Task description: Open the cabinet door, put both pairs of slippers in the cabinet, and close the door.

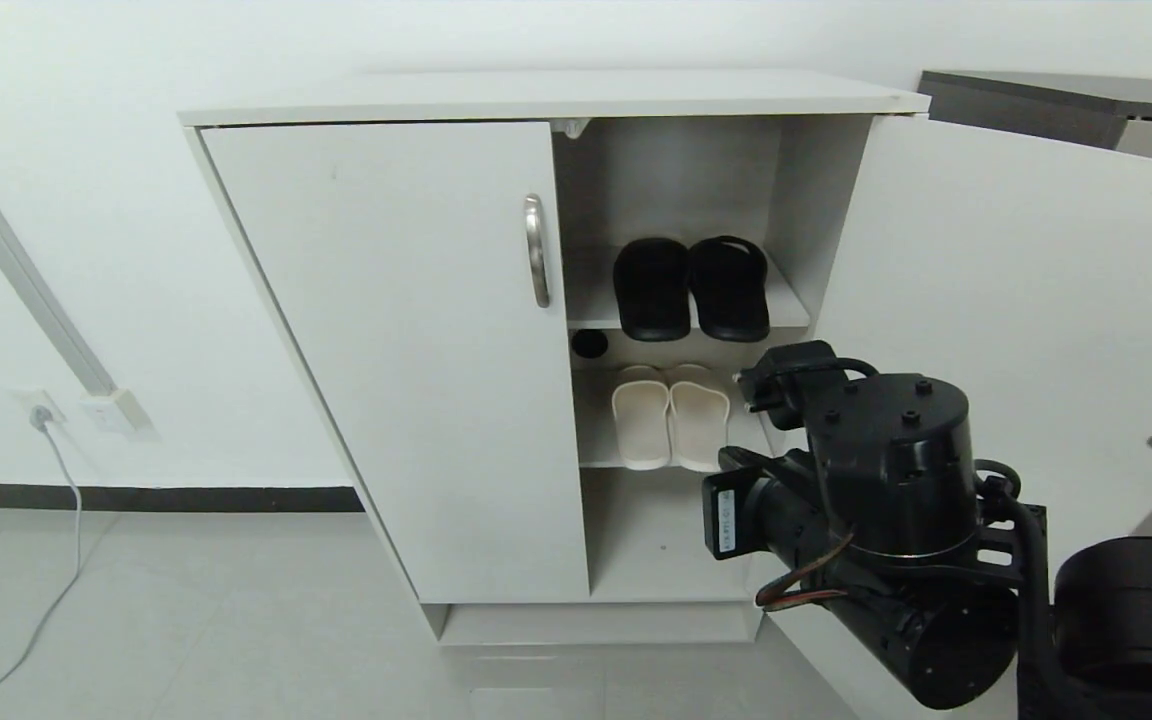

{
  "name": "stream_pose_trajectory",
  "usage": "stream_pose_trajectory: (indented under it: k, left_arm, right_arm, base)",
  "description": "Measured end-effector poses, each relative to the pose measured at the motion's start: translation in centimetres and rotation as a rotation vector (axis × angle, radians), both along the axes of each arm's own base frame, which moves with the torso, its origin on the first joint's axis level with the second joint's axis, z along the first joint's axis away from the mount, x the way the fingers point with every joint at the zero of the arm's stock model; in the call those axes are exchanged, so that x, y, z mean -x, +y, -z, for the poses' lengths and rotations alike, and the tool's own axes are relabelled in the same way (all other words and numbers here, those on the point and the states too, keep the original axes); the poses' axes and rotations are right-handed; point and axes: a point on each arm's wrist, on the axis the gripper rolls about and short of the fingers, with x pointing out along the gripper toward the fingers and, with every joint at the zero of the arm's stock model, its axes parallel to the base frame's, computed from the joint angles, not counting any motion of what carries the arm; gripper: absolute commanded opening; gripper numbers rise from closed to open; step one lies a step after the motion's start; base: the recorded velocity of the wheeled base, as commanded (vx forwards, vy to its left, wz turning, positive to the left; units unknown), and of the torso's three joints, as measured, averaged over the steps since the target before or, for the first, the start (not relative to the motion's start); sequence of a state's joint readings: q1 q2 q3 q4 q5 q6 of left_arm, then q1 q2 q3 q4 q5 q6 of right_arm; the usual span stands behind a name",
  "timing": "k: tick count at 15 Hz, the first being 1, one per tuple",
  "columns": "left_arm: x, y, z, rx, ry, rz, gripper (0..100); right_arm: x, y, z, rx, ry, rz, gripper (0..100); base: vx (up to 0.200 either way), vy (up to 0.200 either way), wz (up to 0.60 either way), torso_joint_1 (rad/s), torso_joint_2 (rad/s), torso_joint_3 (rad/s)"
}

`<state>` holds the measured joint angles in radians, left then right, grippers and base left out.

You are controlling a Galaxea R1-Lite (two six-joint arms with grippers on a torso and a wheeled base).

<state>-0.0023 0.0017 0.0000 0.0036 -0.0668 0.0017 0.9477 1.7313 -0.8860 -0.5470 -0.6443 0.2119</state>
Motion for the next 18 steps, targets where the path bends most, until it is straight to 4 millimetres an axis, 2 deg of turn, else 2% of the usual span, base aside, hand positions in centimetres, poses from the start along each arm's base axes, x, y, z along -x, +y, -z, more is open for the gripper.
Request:
stream_pose_trajectory:
  k: [2,18]
  left_arm:
    - [0.0,0.0,0.0,0.0,0.0,0.0,0]
    - [0.0,0.0,0.0,0.002,-0.001,-0.001,0]
  right_arm:
    - [0.0,0.0,0.1,0.004,0.002,0.0,0]
    - [-0.1,0.1,2.0,0.06,0.012,-0.015,0]
  base:
    - [-0.2,0.0,0.0,0.0,0.0,0.0]
    - [0.0,0.0,0.0,0.0,0.0,0.0]
